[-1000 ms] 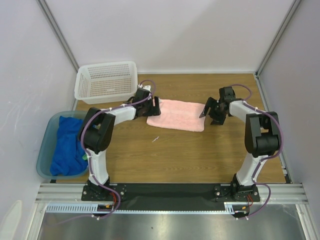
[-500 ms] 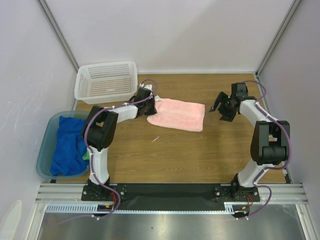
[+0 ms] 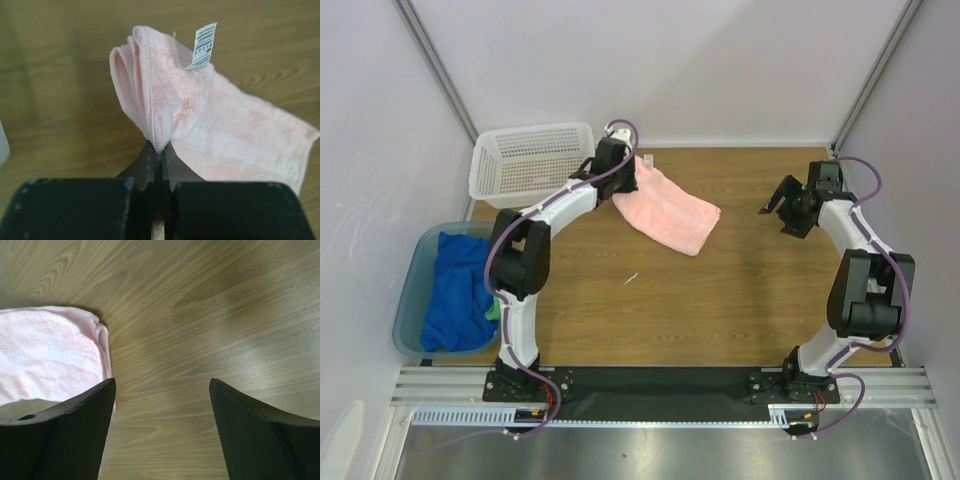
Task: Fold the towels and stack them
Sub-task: Neatly place the folded towel into the bin
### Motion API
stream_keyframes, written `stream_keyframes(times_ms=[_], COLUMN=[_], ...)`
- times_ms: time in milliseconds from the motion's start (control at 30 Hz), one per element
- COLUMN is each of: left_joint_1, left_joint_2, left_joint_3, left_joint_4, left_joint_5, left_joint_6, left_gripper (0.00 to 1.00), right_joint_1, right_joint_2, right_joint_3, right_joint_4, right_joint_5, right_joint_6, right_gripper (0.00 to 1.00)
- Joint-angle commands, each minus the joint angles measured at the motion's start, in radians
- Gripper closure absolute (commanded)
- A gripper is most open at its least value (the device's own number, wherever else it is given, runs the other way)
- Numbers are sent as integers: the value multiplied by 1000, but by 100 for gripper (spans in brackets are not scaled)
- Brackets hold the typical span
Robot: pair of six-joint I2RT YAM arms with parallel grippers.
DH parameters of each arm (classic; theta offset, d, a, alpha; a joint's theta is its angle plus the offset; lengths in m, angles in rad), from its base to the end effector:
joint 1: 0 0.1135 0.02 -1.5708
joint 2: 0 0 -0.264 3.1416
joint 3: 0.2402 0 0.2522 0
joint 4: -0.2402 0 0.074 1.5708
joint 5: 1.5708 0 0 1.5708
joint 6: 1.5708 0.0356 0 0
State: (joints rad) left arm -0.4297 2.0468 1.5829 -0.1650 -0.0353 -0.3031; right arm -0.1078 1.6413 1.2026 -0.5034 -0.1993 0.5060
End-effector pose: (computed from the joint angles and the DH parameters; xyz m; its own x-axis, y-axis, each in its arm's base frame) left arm 0.4328 -0.1970 0.2277 -0.6269 -0.0408 -0.7780 0.2130 0.9516 -0.2216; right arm 0.3486 -0.0306 0.2390 -0.7083 0.5545 -0.4368 0.3807 0.8212 0.4251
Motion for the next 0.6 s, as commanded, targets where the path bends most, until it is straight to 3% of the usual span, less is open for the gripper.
stream_keyframes(times_ms=[0, 567], left_joint_1=[9, 140], left_joint_2=[42, 98], left_joint_3=[136, 451], left_joint_4=[-57, -186], left_joint_5=[-48, -44], left_joint_6=[39, 15], left_gripper=[100, 100], right_joint_1=[-3, -3], right_joint_2=[-55, -87], right_joint_3=[-26, -147], right_joint_4=[75, 275], right_joint_5=[-8, 24], right_joint_6=[12, -29], right_gripper=[18, 15])
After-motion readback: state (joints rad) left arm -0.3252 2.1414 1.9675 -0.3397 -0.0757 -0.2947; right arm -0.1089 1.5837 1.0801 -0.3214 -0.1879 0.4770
